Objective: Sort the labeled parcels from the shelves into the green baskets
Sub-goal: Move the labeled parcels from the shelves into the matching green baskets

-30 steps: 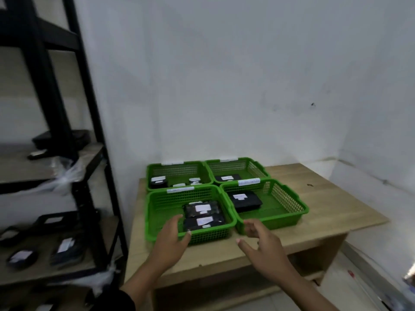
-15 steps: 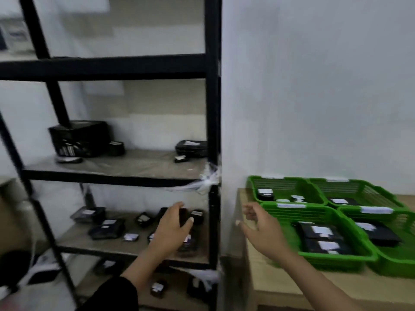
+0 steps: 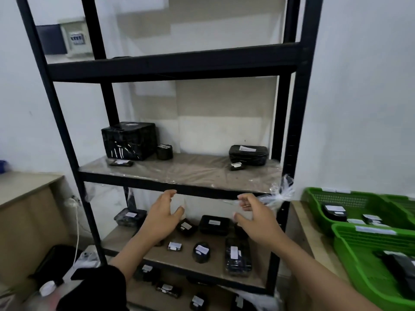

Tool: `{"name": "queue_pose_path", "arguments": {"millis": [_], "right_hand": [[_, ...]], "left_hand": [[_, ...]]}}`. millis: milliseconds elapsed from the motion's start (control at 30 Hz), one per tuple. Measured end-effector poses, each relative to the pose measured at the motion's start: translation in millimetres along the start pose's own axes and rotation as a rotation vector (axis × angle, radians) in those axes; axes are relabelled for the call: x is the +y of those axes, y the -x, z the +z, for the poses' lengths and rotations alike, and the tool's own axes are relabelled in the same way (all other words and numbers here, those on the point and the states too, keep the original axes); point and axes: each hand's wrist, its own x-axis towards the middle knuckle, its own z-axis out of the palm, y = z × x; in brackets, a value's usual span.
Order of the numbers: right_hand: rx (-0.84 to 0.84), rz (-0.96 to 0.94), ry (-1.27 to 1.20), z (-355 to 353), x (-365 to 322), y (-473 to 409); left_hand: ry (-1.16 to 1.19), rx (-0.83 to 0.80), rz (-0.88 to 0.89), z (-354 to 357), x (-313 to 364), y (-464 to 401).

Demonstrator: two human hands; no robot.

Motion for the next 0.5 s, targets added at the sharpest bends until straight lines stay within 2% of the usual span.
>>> {"name": "queue_pose_path", "arguments": {"millis": [267,500], "right_hand": [[0.027,0.014,-0.016,28.7,17.5,-124.4],[0.133,0.136,0.090,41.4,64.0,-240.5]], "left_hand": [[-0.032,-0.054,0.013,17.1,-25.2,-116.3],[-0.109,-0.119,0.003,46.9,-23.0,-235.8]]}}
